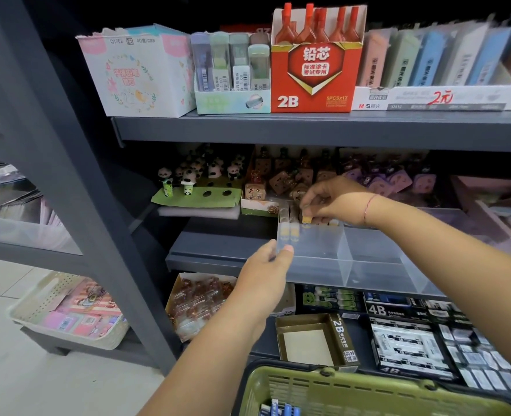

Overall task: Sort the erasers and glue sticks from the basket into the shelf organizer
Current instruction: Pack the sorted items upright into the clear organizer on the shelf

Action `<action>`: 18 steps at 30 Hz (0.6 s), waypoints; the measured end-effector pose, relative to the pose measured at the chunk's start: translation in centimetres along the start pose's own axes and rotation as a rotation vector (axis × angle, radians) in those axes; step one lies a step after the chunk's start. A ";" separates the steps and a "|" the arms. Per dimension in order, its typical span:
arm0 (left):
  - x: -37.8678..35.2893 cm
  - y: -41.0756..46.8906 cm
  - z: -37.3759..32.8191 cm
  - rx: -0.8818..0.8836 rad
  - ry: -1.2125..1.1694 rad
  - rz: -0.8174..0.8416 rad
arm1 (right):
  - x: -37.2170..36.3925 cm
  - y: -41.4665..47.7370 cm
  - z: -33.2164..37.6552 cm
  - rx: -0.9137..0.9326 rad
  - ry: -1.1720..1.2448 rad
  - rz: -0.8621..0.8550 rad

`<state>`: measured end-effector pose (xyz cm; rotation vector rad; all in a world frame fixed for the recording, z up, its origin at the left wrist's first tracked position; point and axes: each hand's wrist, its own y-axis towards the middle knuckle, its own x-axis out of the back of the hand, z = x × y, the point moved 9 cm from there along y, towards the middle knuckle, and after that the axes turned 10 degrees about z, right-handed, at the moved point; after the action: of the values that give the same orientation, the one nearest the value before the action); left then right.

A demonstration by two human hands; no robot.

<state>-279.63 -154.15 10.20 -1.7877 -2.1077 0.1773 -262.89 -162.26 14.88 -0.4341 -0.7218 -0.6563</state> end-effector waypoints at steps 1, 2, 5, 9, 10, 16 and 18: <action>-0.1 -0.1 0.0 0.000 -0.010 0.002 | -0.2 0.1 -0.2 -0.001 0.013 0.003; -0.2 -0.1 -0.1 -0.003 -0.015 0.004 | -0.3 0.2 -0.4 -0.001 0.010 -0.005; -0.3 -0.1 0.0 -0.002 -0.036 0.014 | -0.3 0.3 -0.6 -0.009 -0.059 -0.048; -0.2 0.0 0.0 -0.023 0.000 0.029 | -0.6 0.3 -0.8 -0.023 -0.259 -0.086; -0.2 0.0 0.0 -0.022 0.008 0.026 | -0.7 0.2 -0.8 -0.017 -0.272 -0.090; -0.5 0.7 0.5 -0.066 -0.031 0.025 | -1.3 -0.3 -0.9 -0.034 -0.314 -0.170; -0.5 0.9 0.8 -0.060 -0.028 0.017 | -1.5 -0.4 -1.1 -0.051 -0.330 -0.156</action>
<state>-279.02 -154.35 9.12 -1.8488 -2.1391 0.1462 -263.49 -162.65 13.12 -0.5441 -1.0613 -0.7593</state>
